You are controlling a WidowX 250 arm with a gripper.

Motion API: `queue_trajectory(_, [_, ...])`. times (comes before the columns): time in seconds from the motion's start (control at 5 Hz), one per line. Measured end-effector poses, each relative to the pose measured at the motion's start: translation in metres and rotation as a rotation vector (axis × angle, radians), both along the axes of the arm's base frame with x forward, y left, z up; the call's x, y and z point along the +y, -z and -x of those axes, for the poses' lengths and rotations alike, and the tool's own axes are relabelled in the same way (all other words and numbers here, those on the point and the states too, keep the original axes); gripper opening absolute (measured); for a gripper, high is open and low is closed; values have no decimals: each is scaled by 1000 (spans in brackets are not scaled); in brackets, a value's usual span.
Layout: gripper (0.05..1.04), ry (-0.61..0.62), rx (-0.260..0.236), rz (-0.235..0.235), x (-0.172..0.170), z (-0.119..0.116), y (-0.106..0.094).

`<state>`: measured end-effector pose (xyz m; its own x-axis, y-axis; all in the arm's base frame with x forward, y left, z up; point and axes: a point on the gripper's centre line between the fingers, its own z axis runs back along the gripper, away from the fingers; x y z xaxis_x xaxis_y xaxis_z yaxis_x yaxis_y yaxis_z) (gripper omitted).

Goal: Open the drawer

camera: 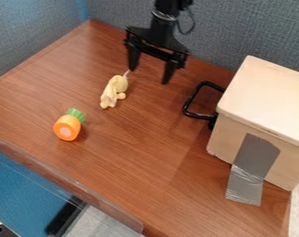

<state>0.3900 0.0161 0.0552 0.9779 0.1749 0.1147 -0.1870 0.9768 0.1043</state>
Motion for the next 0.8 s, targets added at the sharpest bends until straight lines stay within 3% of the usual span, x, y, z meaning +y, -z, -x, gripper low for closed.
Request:
queue_trajectory(0.2, [1000, 51, 6, 27, -38, -12, 14])
queue_trajectory(0.6, [942, 79, 70, 64, -60, -18, 40])
queue_trajectory(0.8, [650, 88, 90, 40, -57, -17, 48])
